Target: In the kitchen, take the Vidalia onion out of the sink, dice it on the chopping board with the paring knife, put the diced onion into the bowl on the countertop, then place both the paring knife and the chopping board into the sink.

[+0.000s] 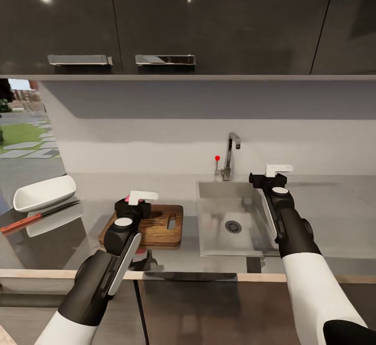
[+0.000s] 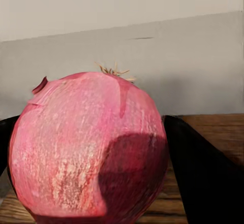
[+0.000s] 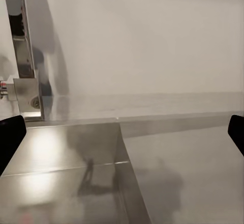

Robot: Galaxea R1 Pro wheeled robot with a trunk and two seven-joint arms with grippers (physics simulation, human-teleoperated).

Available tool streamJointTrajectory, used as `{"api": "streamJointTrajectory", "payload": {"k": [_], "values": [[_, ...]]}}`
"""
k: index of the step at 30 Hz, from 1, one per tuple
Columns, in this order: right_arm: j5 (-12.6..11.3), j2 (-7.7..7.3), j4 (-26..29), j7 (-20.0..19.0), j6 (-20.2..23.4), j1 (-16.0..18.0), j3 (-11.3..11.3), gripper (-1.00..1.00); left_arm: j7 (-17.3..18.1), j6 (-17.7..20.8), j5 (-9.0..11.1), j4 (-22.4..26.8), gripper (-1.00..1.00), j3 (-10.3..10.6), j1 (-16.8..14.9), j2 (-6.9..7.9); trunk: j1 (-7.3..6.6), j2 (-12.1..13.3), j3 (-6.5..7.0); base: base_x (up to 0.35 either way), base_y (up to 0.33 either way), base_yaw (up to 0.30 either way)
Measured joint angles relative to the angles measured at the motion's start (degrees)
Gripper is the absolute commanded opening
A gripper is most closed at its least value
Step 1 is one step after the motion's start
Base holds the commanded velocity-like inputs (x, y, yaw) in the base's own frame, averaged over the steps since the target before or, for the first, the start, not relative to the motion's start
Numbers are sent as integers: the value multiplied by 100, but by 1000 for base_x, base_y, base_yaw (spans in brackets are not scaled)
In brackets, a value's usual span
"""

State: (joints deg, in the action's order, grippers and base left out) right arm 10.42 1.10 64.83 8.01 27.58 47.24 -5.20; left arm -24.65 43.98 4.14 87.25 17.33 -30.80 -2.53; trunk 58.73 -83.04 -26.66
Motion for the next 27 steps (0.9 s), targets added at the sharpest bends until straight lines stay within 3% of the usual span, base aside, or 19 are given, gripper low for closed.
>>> {"api": "streamJointTrajectory", "payload": {"k": [7,12,18,24,26,27], "values": [[0,0,-3,0,0,0,0,100,111,-18,27,-321,-100,0,0,-2,0,0,0,0,0,0],[0,0,-10,0,-3,0,0,100,725,-13,16,-332,-100,-35,0,14,0,0,0,0,0,0],[0,0,-12,0,-6,0,2,100,1310,25,-1,68,-100,-419,-1,110,0,0,0,0,0,0],[-1,0,-46,0,-7,0,7,100,1594,39,21,152,-100,-541,-1,132,0,0,0,0,0,0],[-1,4,-52,0,-7,0,8,100,1935,40,9,154,-100,-709,-1,141,0,0,0,0,0,0],[-1,6,-54,0,-7,0,9,100,2199,51,-10,151,-100,-950,-1,146,0,0,0,0,0,0]]}}
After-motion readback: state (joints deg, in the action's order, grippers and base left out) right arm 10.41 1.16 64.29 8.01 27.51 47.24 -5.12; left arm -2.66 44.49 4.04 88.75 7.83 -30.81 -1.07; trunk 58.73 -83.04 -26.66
